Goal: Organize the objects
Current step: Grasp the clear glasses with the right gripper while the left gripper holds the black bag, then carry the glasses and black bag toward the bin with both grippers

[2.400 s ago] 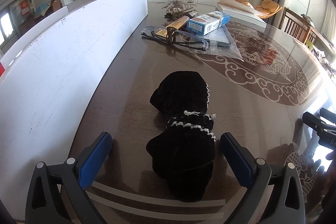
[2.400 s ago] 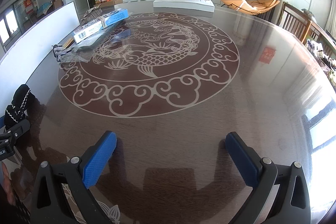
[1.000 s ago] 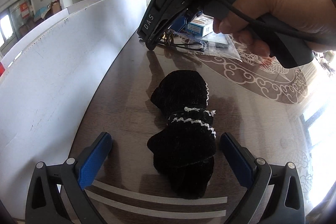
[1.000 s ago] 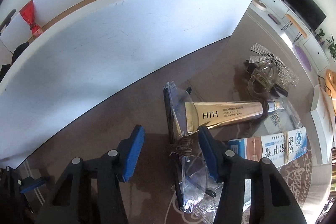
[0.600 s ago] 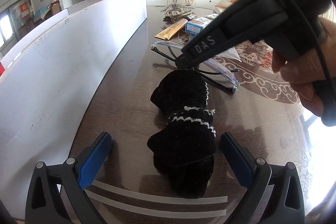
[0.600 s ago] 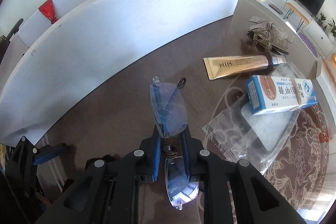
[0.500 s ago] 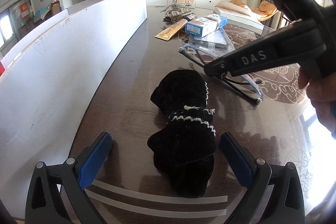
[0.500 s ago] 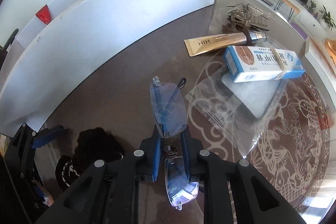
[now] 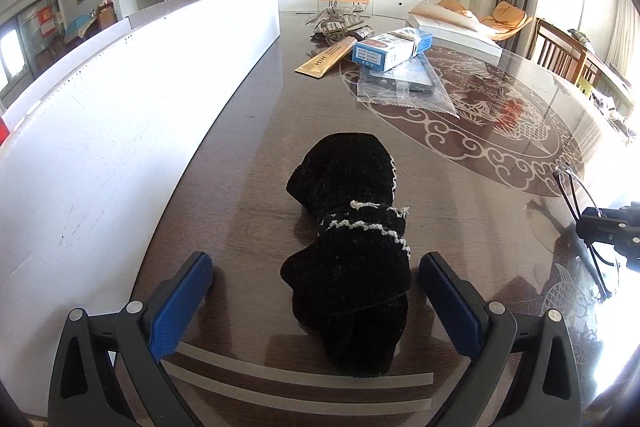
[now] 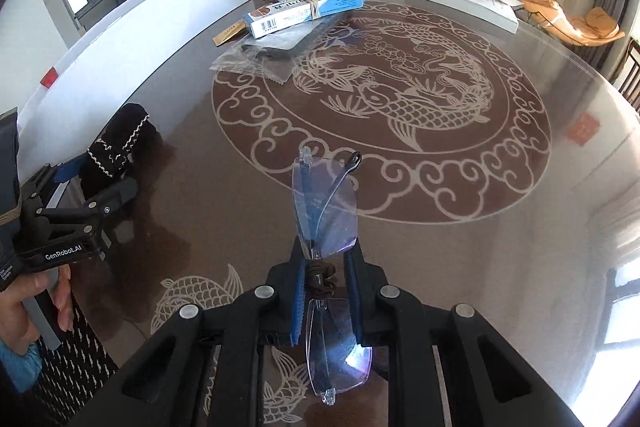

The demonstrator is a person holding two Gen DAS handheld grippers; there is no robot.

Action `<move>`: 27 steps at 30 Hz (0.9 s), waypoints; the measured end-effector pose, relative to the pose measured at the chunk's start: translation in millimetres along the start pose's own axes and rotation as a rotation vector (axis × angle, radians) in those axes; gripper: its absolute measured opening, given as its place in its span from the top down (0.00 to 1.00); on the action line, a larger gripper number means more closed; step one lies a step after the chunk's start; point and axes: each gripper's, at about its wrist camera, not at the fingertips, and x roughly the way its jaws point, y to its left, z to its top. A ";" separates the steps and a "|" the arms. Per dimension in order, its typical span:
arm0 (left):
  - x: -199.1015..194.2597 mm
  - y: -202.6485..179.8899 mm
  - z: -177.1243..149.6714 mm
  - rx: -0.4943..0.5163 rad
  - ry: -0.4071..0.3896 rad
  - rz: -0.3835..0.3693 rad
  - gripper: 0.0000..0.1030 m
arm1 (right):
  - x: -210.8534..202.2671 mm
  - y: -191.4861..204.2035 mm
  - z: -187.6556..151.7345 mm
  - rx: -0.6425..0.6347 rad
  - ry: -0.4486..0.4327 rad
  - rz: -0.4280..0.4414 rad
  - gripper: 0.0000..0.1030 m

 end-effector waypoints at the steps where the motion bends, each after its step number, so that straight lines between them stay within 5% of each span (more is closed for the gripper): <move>1: 0.0 -0.2 -0.1 0.000 0.000 0.000 0.00 | -4.1 -0.8 -6.6 0.014 -0.007 0.002 0.81; 16: -1.3 0.5 -1.4 0.000 0.000 0.000 0.00 | -3.5 15.9 -18.4 0.036 -0.027 0.002 0.77; 20: 0.0 -0.8 -1.7 0.001 0.003 -0.001 0.00 | -3.3 20.6 -18.4 0.013 -0.020 -0.015 0.55; 27: 0.1 -2.2 6.0 0.051 0.028 -0.044 0.02 | -12.3 21.5 -13.5 -0.016 -0.018 -0.026 0.45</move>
